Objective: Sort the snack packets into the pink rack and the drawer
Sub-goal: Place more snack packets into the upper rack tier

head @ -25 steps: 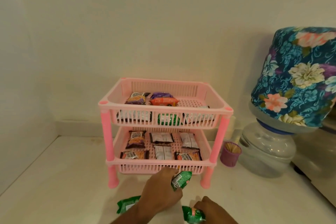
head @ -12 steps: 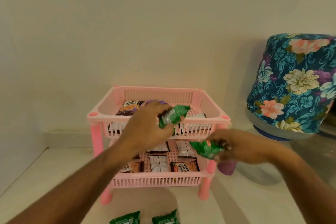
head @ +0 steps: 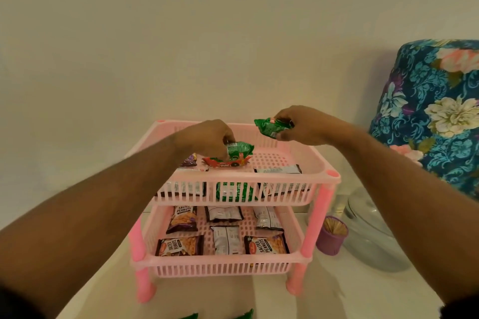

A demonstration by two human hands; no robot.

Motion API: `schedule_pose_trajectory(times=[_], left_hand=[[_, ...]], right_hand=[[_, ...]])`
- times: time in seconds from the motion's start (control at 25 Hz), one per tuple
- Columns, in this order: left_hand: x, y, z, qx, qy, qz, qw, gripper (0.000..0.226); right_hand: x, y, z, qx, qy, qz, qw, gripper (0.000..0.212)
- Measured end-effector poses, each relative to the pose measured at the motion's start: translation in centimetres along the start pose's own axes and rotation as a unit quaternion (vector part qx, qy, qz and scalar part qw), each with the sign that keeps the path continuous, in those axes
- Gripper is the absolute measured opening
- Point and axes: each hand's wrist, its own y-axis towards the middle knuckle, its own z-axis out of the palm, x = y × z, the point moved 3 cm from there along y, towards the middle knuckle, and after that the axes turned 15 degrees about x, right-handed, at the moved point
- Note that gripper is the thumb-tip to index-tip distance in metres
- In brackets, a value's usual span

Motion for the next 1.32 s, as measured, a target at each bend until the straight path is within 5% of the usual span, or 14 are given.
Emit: schedule_pose_trajectory(times=[0.32, 0.6, 1.32], left_hand=[[0.9, 4.4, 2.4, 0.112, 0.079, -0.025, 0.99, 0.046], [1.1, 5.5, 3.2, 0.138, 0.091, -0.03, 0.986, 0.041], [1.0, 3.7, 2.4, 0.124, 0.058, -0.03, 0.99, 0.044]], right_hand=[[-3.0, 7.5, 5.2, 0.088, -0.102, 0.063, 0.989, 0.045], [-3.8, 9.9, 8.1, 0.148, -0.138, 0.057, 0.978, 0.049], [-3.0, 7.4, 5.4, 0.123, -0.086, 0.046, 0.988, 0.06]])
